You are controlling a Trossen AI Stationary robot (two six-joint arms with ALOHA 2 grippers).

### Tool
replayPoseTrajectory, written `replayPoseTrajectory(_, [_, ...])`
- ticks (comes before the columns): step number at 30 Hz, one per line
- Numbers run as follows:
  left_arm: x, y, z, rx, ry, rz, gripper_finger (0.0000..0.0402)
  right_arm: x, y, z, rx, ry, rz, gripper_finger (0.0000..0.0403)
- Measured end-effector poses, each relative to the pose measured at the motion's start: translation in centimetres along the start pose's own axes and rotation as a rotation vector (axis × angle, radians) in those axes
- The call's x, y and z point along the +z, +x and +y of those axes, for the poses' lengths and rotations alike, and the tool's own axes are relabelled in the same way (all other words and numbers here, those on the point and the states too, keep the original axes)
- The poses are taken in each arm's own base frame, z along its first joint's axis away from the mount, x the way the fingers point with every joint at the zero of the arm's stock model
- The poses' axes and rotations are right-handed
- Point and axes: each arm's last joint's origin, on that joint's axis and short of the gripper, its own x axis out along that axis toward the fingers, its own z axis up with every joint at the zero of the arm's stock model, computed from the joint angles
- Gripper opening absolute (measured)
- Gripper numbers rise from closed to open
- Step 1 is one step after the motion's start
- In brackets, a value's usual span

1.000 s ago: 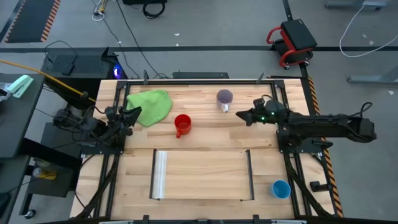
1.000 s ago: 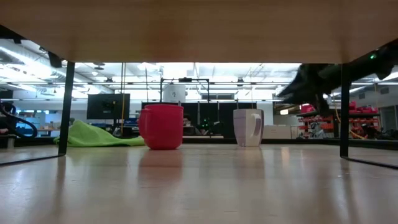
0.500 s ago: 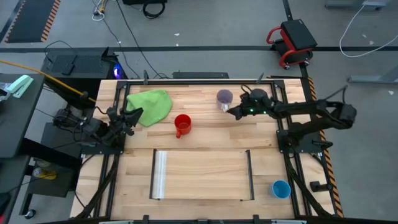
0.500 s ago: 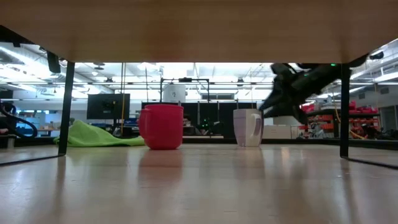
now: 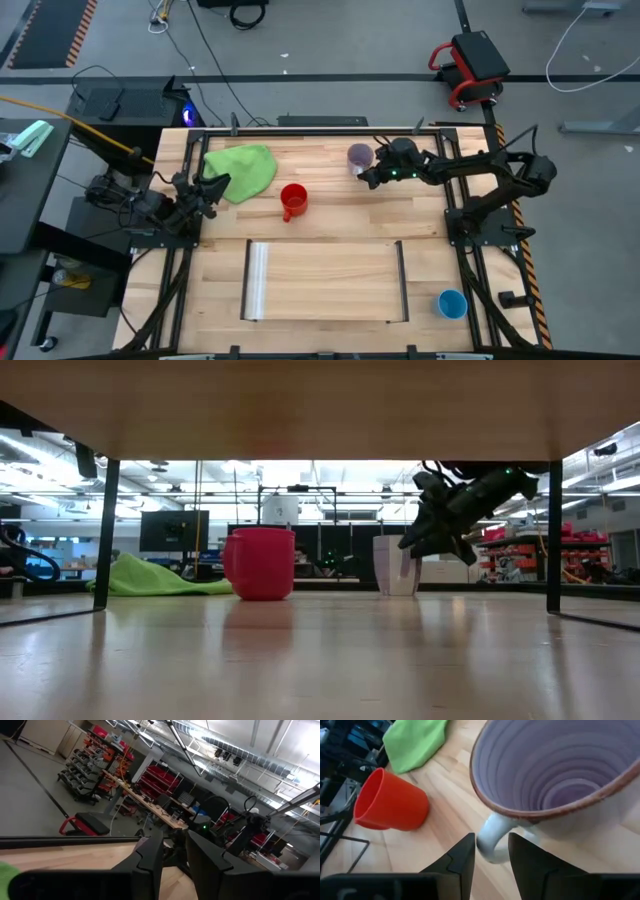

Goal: Stack small to large cups/mugs on shelf
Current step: Put the purple mug on the shelf

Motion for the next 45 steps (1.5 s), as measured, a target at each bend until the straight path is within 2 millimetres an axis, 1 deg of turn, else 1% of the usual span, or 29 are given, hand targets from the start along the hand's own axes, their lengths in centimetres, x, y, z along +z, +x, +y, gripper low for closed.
replayPoseTrajectory(5, [0.0, 0.0, 0.0, 0.0, 0.0, 0.0, 0.0094, 0.1, -0.04, 0.0, -0.016, 0.008, -0.019, 0.0115])
replayPoseTrajectory(16, [0.0, 0.0, 0.0, 0.0, 0.002, 0.0, 0.0085, 0.26, -0.04, 0.07, -0.016, 0.009, -0.039, 0.0068])
replayPoseTrajectory(21, [0.0, 0.0, 0.0, 0.0, 0.002, 0.0, 0.0087, 0.33, -0.04, 0.1, -0.015, 0.013, -0.049, 0.0063])
replayPoseTrajectory(26, [0.01, 0.0, 0.0, 0.0, 0.002, -0.001, 0.0081, 0.34, -0.04, 0.1, -0.015, 0.011, -0.049, 0.0061])
replayPoseTrajectory(37, [0.01, 0.0, 0.0, 0.0, -0.001, 0.0, 0.0077, 0.36, -0.04, 0.17, 0.0, 0.004, -0.045, 0.0039])
replayPoseTrajectory(42, [0.01, 0.0, 0.0, 0.0, -0.001, -0.001, 0.0073, 0.39, -0.05, 0.24, 0.016, 0.001, -0.043, 0.0021])
replayPoseTrajectory(45, [0.01, 0.0, 0.0, 0.0, -0.001, -0.001, 0.0075, 0.44, -0.06, 0.29, 0.027, 0.0, -0.047, 0.0021])
